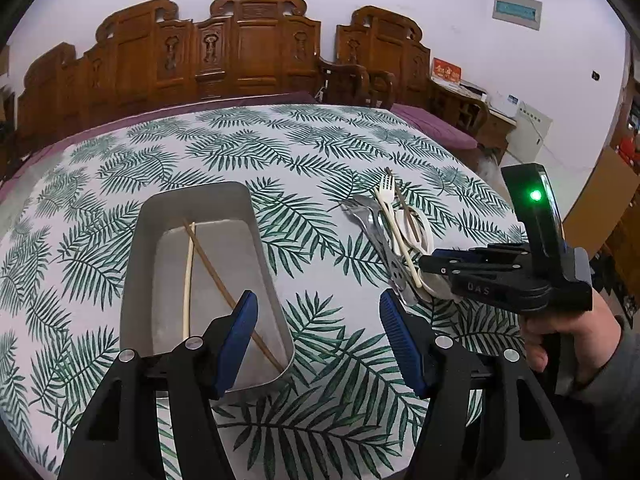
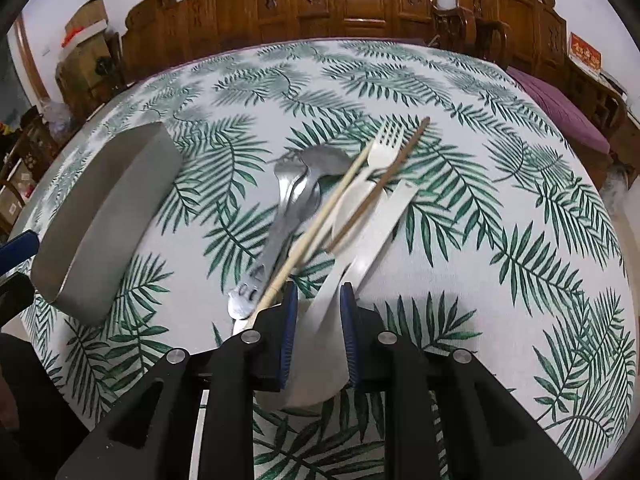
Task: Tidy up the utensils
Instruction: 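Reach the right tool to the pile and grasp a white plastic knife, then grasp another wooden chopstick with the left tool while the right tool holds the knife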
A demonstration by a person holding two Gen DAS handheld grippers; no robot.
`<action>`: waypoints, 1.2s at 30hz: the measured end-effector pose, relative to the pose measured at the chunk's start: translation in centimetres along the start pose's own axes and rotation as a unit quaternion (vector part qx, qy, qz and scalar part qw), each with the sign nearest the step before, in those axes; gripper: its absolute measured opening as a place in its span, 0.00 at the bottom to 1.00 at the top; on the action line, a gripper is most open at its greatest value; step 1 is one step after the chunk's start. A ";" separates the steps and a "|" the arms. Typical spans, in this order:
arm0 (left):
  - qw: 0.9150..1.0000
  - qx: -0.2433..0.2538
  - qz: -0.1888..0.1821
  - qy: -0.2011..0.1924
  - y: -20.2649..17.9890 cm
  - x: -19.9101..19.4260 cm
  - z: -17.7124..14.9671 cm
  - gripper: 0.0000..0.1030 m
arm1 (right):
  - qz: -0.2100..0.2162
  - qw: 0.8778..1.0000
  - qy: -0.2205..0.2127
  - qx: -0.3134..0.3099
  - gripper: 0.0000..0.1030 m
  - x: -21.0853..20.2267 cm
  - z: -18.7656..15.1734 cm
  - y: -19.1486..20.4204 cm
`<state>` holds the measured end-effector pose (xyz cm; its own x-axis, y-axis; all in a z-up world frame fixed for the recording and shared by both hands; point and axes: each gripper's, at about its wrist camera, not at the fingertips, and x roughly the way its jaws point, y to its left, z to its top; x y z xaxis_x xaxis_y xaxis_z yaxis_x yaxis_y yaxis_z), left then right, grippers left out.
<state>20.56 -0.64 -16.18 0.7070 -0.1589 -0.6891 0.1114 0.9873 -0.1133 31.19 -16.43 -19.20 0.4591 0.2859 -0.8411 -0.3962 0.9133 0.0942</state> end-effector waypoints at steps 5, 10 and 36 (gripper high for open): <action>1.000 0.003 0.003 0.002 -0.3 0.1 -0.1 0.59 | -0.002 1.000 0.007 0.001 0.16 0.2 -0.1 -0.5; 1.000 0.005 0.006 0.004 -0.7 0.5 -0.1 0.59 | -0.004 1.000 0.006 0.000 0.09 0.0 -0.2 -1.3; 0.996 0.071 -0.017 0.049 -6.9 7.8 5.2 0.43 | 0.005 0.996 -0.071 0.046 0.04 -3.6 0.9 -7.3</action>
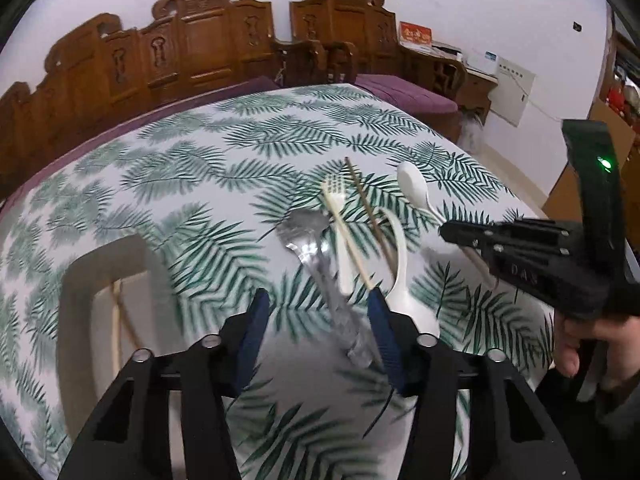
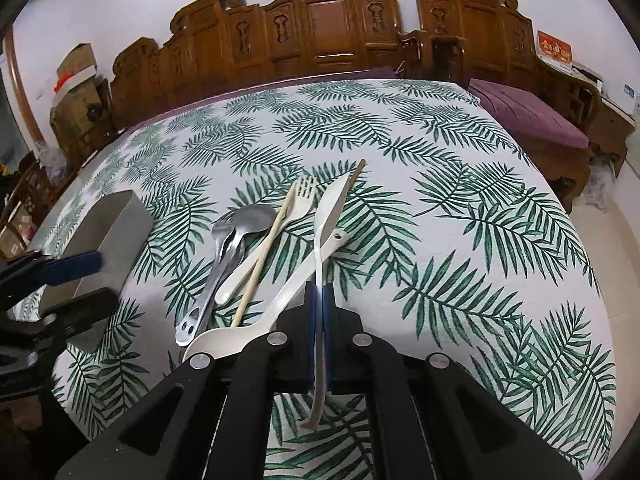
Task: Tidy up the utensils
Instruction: 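Grasp another wooden chopstick with the left tool while the right tool holds the knife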
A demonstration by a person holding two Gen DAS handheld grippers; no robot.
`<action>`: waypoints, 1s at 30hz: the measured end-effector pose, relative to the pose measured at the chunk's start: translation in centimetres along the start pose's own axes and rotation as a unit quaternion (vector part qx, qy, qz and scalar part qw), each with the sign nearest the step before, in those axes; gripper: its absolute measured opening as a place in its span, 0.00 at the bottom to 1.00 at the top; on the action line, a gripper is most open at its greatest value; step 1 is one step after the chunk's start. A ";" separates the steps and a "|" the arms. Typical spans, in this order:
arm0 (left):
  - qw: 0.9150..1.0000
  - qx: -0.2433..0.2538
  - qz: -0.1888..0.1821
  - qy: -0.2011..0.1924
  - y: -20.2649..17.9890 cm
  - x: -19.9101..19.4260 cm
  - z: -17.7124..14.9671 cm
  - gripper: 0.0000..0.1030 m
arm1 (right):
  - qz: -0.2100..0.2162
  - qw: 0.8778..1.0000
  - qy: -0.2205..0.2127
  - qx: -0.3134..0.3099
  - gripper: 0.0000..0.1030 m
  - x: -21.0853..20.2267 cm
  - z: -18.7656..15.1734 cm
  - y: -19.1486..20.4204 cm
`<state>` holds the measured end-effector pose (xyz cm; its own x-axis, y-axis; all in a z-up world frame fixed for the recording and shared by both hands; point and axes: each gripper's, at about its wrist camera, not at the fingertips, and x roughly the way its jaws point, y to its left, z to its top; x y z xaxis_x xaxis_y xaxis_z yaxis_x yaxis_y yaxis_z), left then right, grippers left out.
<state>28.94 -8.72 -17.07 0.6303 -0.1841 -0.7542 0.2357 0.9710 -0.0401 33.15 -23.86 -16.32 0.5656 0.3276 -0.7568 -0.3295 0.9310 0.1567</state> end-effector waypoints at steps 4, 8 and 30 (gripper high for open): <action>1.000 -0.002 -0.014 0.014 -0.9 2.5 1.0 0.35 | 0.006 1.000 -0.002 0.016 0.04 0.0 0.1 -0.8; 0.999 -0.003 -0.023 0.032 -1.7 5.0 1.5 0.28 | 0.014 1.000 -0.006 0.025 0.04 -0.1 0.3 -1.1; 0.996 0.003 -0.006 0.088 -3.1 10.3 2.4 0.05 | 0.010 1.000 -0.024 0.016 0.05 -0.8 0.9 -0.9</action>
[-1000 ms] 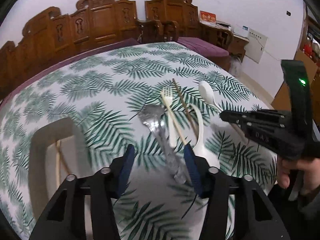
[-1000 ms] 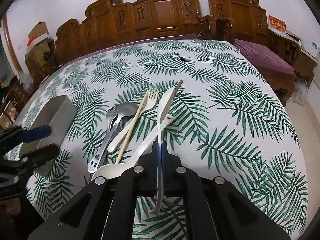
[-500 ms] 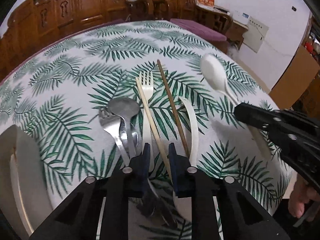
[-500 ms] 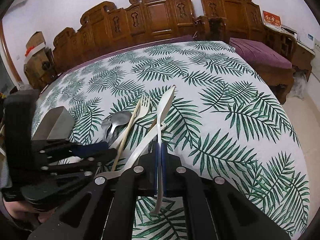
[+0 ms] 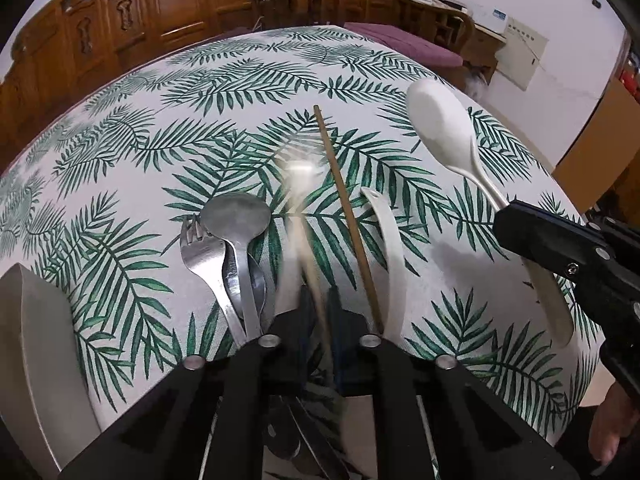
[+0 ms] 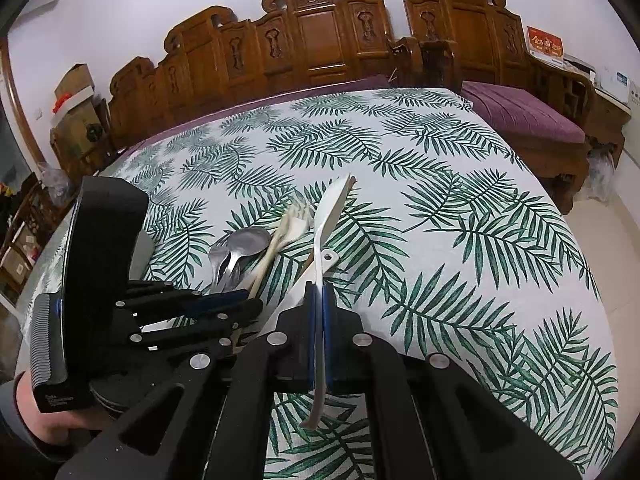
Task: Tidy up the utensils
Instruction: 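Grasp another wooden chopstick with the left tool while the right tool holds the knife, then carry the chopstick into the tray and open the left tool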
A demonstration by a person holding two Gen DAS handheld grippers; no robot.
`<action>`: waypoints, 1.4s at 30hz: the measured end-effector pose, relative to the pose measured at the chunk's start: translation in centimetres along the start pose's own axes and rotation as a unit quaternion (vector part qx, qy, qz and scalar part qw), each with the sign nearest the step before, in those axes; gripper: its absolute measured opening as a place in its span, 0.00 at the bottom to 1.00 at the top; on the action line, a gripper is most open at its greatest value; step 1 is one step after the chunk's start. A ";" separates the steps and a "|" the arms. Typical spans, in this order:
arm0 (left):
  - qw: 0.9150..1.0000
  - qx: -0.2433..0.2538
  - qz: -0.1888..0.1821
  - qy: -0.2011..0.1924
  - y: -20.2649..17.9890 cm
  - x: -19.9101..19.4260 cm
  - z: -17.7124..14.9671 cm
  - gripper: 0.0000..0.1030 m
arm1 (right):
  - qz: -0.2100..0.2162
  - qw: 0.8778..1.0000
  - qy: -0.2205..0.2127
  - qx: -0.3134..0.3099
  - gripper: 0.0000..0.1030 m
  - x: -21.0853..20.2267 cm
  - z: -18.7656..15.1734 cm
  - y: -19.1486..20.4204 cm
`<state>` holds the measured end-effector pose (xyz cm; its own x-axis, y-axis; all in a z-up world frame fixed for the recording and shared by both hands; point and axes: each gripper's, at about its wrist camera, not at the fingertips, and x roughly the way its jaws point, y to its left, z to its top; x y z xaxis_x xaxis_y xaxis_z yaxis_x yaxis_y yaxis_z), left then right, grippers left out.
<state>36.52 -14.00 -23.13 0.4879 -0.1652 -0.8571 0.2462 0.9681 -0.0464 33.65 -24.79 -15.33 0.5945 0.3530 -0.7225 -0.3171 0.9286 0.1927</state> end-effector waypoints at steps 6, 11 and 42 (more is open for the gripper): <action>1.000 -0.005 -0.004 -0.021 0.2 -1.3 0.2 0.04 | 0.003 1.000 -0.003 0.000 0.05 -0.2 0.1 0.2; 0.999 -0.013 -0.004 -0.046 0.7 -3.2 0.6 0.04 | 0.009 1.000 -0.007 -0.001 0.05 -0.4 0.2 0.6; 0.992 -0.036 0.030 -0.121 8.9 -13.6 -5.3 0.04 | 0.065 0.996 0.018 -0.064 0.04 2.2 0.3 9.2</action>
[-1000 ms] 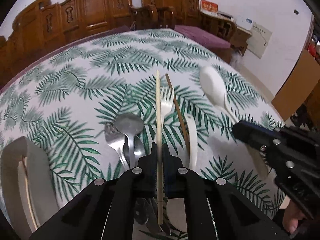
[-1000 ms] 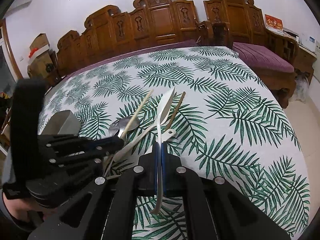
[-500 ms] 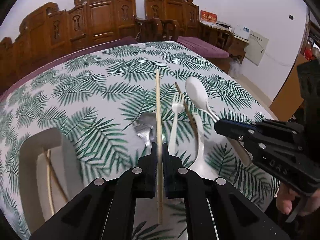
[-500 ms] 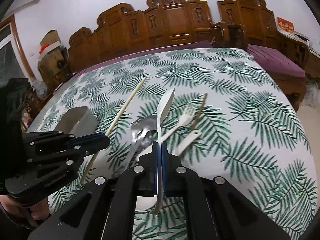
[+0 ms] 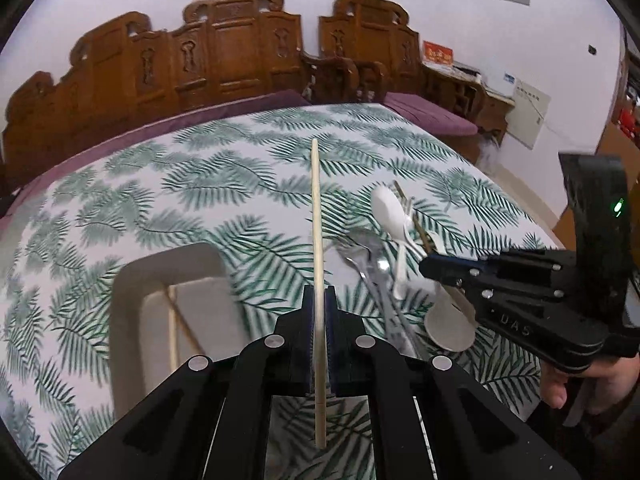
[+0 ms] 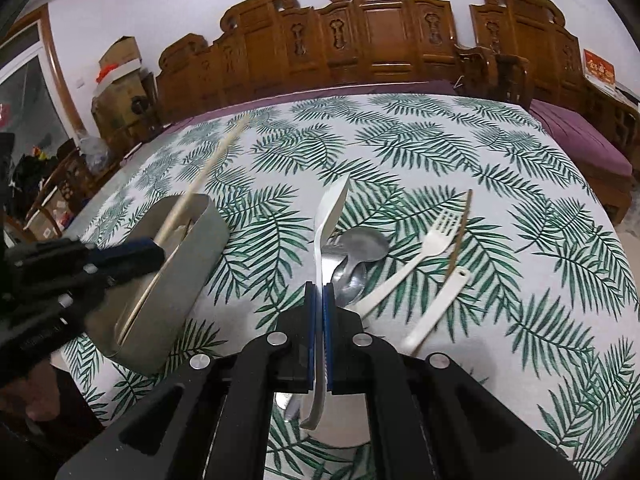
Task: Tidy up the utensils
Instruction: 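Carry the chopstick into the tray and open the left tool, then carry the white plastic knife into the tray and open the right tool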
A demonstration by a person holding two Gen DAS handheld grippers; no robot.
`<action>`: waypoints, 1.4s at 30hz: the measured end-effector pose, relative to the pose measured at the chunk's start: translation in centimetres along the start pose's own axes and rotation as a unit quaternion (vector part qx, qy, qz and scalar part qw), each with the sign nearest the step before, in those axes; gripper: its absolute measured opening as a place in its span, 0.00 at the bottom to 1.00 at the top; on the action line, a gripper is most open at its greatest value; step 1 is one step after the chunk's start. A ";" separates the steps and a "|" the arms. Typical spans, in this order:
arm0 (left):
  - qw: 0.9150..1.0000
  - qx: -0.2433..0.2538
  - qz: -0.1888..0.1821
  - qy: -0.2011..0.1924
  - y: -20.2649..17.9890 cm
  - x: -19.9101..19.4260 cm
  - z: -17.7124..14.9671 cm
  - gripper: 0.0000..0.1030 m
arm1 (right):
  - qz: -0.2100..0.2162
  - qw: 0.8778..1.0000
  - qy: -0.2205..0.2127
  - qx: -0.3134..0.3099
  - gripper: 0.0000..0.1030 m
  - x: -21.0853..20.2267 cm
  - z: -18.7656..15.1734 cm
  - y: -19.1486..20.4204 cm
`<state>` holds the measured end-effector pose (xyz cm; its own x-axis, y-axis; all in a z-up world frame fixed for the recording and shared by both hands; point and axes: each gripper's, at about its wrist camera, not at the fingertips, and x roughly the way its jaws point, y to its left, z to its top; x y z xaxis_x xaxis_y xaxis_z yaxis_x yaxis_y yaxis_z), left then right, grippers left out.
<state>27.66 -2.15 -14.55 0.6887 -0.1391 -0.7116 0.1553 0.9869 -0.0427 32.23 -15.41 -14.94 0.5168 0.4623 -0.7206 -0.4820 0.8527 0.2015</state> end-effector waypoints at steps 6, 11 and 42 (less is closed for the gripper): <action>1.000 -0.020 0.011 -0.013 1.9 -1.2 -0.5 0.04 | -0.004 1.000 0.011 -0.010 0.04 0.8 -0.2 0.8; 0.999 -0.031 0.015 -0.009 3.1 -1.2 -1.1 0.04 | -0.007 1.000 0.013 -0.012 0.04 1.1 -0.3 0.9; 0.993 -0.082 0.055 0.062 10.7 1.1 -3.8 0.04 | 0.011 0.999 0.004 -0.046 0.04 1.1 0.2 5.0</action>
<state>27.41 8.52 -18.48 0.6013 -0.0292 -0.7985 -0.0401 0.9970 -0.0667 30.56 -10.59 -14.57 0.5003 0.4782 -0.7218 -0.5558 0.8166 0.1558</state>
